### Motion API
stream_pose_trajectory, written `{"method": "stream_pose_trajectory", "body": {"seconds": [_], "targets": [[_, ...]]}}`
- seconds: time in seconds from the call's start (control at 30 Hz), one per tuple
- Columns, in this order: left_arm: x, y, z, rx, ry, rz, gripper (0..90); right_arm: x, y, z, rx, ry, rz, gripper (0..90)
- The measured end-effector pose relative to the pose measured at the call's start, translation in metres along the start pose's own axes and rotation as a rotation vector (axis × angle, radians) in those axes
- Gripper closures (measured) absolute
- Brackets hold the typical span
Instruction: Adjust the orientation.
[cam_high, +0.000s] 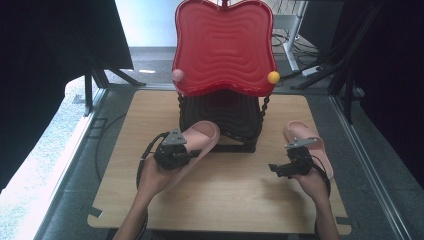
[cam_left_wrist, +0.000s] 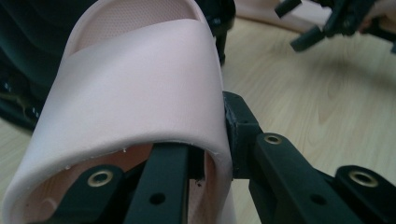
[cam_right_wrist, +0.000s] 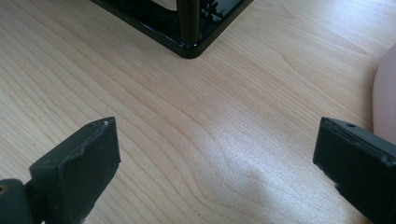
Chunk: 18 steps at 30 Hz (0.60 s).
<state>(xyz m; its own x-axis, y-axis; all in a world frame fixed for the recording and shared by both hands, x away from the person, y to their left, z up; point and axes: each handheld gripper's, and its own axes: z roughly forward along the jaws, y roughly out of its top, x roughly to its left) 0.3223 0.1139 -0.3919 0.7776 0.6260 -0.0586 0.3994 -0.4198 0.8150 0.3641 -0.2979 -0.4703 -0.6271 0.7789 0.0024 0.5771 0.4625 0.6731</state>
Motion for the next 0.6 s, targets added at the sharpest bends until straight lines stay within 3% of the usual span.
{"method": "stream_pose_trajectory", "body": {"seconds": [0.43, 0.6], "targets": [[-0.009, 0.033, 0.028, -0.121, 0.132, -0.086, 79.5, 0.000, 0.000, -0.001, -0.006, -0.004, -0.004, 1.1], [-0.007, 0.046, 0.041, -0.176, 0.205, -0.129, 78.6, 0.000, 0.000, -0.002, -0.007, -0.009, -0.003, 1.4]]}}
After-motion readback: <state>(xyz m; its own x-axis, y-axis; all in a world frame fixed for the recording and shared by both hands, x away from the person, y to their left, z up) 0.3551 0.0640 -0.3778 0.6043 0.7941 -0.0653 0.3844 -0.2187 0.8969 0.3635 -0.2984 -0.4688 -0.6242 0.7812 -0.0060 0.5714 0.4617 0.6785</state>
